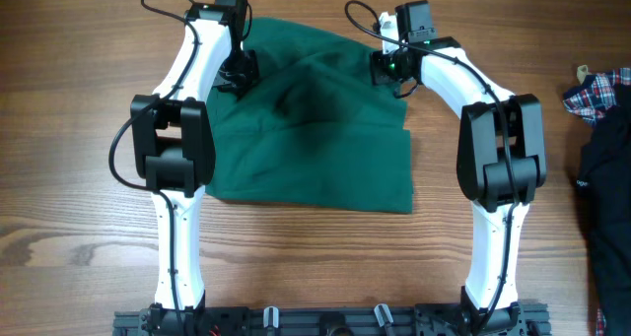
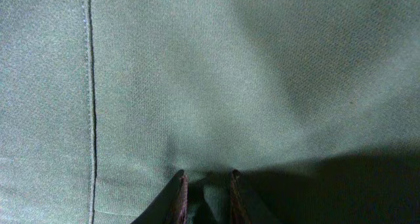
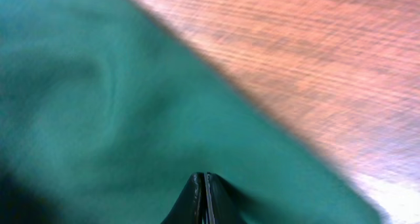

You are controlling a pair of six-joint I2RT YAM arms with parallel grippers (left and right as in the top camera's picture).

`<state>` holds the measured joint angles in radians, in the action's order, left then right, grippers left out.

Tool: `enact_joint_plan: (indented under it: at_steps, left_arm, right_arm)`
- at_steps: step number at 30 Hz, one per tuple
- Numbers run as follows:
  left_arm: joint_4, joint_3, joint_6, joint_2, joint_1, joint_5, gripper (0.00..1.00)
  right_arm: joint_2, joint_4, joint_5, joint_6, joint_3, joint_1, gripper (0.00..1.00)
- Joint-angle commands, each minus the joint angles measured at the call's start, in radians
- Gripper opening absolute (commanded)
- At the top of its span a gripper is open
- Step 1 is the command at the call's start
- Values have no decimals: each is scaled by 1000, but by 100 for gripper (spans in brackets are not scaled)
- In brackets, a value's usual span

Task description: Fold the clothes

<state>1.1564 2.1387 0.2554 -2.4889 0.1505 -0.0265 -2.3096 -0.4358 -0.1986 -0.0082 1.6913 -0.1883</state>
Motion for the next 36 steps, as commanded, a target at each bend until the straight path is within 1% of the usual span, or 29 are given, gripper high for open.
enact_joint_plan:
  at_steps: [1, 4, 7, 9, 11, 13, 14, 16, 18, 19, 20, 22, 23, 25, 28, 29, 30, 31, 32, 34, 35, 36]
  left_arm:
    - [18, 5, -13, -10, -2, -13, 22]
    - [31, 5, -13, -10, 0, -13, 22]
    - [11, 5, -18, -10, 12, -13, 22]
    - [-29, 5, -75, -10, 26, -13, 23]
    - [-71, 14, -95, -10, 41, -28, 25]
    - [-95, 43, -90, -10, 43, -27, 28]
    - [-107, 55, -90, -9, 43, -28, 27]
    - [-138, 72, -87, -10, 43, -28, 28]
    - [-212, 76, -87, -10, 43, -28, 29]
    - [-237, 76, -87, -10, 43, -36, 29]
    - [-270, 76, -88, -10, 43, -81, 29]
    - [-294, 76, -88, -10, 40, -114, 27]
    - [-301, 73, -88, -10, 37, -114, 22]
    - [-305, 69, -88, -14, 30, -114, 19]
    - [-336, 67, -92, -15, 22, -114, 19]
    - [-357, 68, -96, -13, 18, -114, 25]
    - [-364, 80, -95, -10, 10, -114, 35]
    - [-355, 102, -90, -9, 0, -109, 39]
    - [-336, 125, -91, -6, -11, -84, 43]
    - [-284, 182, -91, -5, -39, 22, 62]
    - [-264, 202, -90, -5, -60, 89, 68]
    - [-257, 206, -74, -5, -77, 124, 73]
  right_arm:
    - [-47, 67, 45, 1, 8, 82, 4]
    - [-49, 124, 42, 7, 8, 138, 4]
    - [-49, 184, 18, -74, 9, 162, 4]
    - [-49, 195, 11, -101, 30, 161, 4]
    - [-41, 121, -7, -96, 137, 162, 4]
    - [-27, -63, -63, -90, 328, 156, 5]
    - [-27, -126, -68, -94, 388, 148, 4]
    - [-27, -219, -64, -102, 457, 122, 4]
    - [-43, -302, -63, -106, 459, 75, 4]
    - [-59, -321, -63, -105, 458, 63, 4]
    - [-88, -329, -64, -105, 458, 47, 4]
    - [-114, -327, -64, -104, 458, 36, 4]
    - [-133, -324, -64, -98, 458, 34, 4]
    - [-171, -321, -64, -93, 458, 34, 4]
    - [-206, -321, -63, -95, 458, 34, 5]
    - [-207, -317, -56, -95, 458, 34, 6]
    - [-194, -315, -57, -93, 459, 37, 35]
    - [-178, -318, -56, -80, 459, 38, 55]
    - [-157, -322, -57, -58, 459, 40, 61]
    - [-105, -329, -56, -11, 459, 48, 70]
    - [-77, -331, -56, -5, 459, 53, 74]
    - [-66, -333, -44, 11, 459, 55, 77]
